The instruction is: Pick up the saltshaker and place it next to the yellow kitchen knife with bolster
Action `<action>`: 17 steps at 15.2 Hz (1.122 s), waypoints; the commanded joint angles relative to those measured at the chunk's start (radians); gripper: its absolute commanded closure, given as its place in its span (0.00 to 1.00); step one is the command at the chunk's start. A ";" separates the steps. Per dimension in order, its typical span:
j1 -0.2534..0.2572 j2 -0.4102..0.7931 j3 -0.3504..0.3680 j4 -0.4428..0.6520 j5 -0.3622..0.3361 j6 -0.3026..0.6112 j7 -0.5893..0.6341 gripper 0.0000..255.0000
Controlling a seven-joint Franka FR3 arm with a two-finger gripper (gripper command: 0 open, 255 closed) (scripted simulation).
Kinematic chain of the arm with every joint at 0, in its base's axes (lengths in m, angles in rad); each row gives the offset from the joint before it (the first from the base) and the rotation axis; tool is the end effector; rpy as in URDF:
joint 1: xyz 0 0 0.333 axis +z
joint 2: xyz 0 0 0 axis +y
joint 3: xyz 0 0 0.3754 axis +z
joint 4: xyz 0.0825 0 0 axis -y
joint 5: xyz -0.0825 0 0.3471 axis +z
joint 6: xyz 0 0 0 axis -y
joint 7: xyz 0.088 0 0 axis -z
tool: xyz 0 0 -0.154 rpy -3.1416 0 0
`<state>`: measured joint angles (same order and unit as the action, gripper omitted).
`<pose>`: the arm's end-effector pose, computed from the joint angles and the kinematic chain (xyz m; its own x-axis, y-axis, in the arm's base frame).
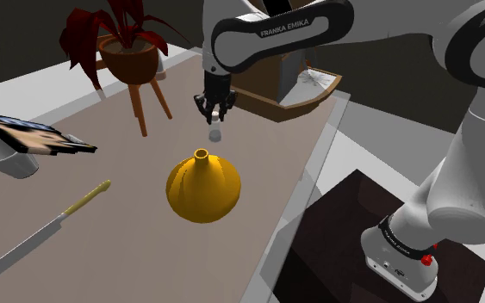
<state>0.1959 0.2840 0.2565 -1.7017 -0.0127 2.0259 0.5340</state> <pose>0.5722 0.2597 0.4606 0.9960 -0.0882 0.0121 -0.0871 -0.9933 -0.0762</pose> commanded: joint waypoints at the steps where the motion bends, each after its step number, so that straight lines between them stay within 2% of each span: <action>1: 0.000 -0.006 0.001 0.017 0.001 -0.023 0.000 1.00; 17: 0.002 -0.026 0.004 0.205 0.006 -0.230 0.004 1.00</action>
<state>0.1988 0.2573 0.2611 -1.5117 -0.0067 1.8105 0.5392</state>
